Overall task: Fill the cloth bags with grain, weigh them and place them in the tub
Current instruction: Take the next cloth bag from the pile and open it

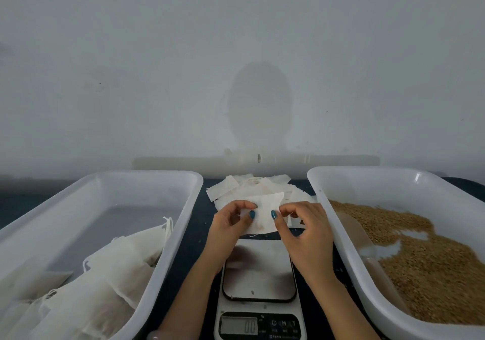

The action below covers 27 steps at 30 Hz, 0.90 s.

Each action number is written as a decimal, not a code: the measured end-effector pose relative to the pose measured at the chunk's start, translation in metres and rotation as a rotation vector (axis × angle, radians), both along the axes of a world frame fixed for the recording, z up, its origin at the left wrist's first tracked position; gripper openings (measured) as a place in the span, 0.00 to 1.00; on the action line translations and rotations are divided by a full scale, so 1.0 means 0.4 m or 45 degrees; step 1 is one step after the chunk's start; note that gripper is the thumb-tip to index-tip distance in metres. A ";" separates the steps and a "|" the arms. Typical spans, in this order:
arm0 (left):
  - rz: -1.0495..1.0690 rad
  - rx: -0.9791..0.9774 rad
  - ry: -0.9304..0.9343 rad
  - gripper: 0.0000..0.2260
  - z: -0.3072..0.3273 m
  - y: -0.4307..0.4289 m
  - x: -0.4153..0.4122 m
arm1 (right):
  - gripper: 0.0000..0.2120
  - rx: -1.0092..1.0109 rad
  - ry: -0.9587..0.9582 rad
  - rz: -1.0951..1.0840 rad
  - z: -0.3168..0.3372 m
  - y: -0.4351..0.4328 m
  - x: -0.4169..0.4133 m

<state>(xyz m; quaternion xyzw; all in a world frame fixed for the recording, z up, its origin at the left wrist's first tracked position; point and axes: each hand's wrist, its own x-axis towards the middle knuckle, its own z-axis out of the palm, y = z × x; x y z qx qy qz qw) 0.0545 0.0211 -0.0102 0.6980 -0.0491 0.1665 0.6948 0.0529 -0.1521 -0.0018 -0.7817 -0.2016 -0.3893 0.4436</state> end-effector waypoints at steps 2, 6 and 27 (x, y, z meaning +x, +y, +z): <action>-0.001 -0.024 0.007 0.09 0.001 -0.001 -0.001 | 0.05 -0.013 0.051 0.007 -0.007 0.000 0.001; -0.020 -0.088 0.016 0.08 -0.001 0.007 0.000 | 0.09 -0.048 0.279 0.068 -0.025 0.003 0.010; 0.217 1.045 -0.324 0.24 -0.018 -0.007 -0.011 | 0.10 -0.295 0.282 0.352 0.020 0.019 -0.025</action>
